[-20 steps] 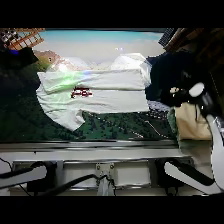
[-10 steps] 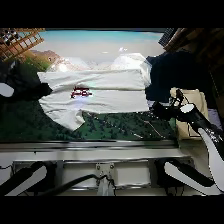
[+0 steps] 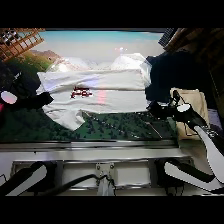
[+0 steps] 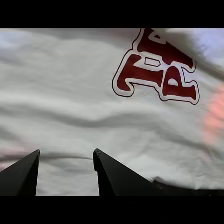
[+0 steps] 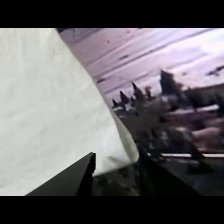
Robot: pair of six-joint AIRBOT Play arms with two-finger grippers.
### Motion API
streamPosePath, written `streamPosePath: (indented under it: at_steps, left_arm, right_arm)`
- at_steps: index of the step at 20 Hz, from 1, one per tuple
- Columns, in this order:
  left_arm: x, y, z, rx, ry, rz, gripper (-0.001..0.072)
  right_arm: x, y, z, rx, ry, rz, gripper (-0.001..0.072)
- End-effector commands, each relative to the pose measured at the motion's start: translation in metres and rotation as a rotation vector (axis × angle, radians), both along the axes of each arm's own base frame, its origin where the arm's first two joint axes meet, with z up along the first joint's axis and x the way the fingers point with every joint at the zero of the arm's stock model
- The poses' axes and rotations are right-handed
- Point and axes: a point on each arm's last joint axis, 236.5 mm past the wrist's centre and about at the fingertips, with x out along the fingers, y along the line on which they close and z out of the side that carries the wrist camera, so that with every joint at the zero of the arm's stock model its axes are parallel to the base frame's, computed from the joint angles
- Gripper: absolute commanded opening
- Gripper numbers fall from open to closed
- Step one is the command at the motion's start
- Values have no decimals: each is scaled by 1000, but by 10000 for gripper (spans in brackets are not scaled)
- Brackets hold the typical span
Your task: Fold the clothes and pants, and hang the long-sleeved shirts on hangers.
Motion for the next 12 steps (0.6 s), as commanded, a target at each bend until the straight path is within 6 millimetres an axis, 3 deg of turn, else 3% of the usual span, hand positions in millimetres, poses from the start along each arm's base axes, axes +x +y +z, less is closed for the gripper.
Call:
streamPosePath:
  at_steps: [1,3,4,8,10,12]
  left_arm:
    - [-2,2,-2,10,6,-3,363]
    - [-9,9,-8,60,33,-29,363]
    - [-16,17,-13,104,61,-50,363]
    - [-35,36,-28,160,135,-57,365]
    - [-53,42,-44,139,191,-29,477]
    - [-72,45,-61,106,244,6,482]
  right_arm:
    - [7,15,-4,-13,-14,29,255]
    - [19,15,1,-36,-56,28,76]
    - [25,14,5,-42,-73,24,21]
    - [36,11,16,-66,-106,45,20]
    - [35,12,16,-65,-103,51,20]
    - [33,12,14,-68,-96,63,20]
